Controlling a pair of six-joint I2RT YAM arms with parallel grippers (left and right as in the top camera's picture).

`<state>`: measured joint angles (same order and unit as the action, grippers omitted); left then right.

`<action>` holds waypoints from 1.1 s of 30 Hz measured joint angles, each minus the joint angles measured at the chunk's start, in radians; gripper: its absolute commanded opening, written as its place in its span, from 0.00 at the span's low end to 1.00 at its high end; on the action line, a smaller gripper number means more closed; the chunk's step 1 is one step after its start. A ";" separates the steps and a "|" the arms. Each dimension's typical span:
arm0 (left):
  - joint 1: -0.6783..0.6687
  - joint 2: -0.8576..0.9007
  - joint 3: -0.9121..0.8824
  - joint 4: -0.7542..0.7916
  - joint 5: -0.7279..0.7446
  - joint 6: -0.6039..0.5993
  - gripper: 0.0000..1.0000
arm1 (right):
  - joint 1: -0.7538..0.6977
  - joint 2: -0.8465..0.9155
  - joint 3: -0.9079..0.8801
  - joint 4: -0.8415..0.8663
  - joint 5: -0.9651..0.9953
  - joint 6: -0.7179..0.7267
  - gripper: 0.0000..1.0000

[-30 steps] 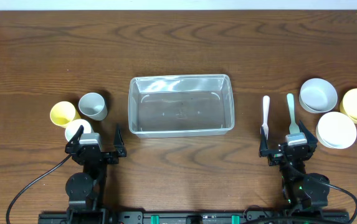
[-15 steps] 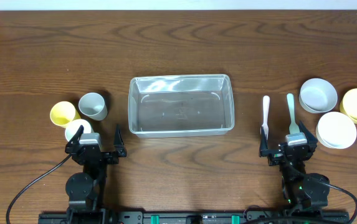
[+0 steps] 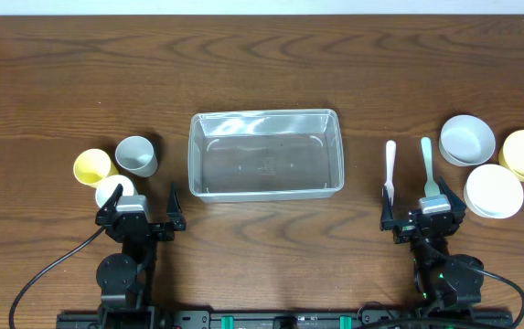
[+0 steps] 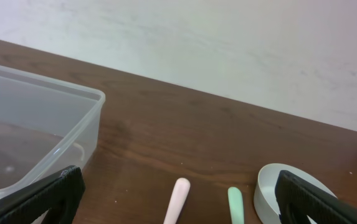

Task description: Pack container

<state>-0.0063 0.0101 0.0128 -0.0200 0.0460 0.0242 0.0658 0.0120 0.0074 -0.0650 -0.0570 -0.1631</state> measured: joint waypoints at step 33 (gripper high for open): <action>0.000 0.000 0.016 -0.029 0.000 -0.053 0.98 | 0.000 0.014 0.000 -0.002 -0.011 0.146 0.99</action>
<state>-0.0063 0.0105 0.0284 -0.0486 0.0460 -0.0284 0.0658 0.0257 0.0078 -0.0666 -0.0685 -0.0166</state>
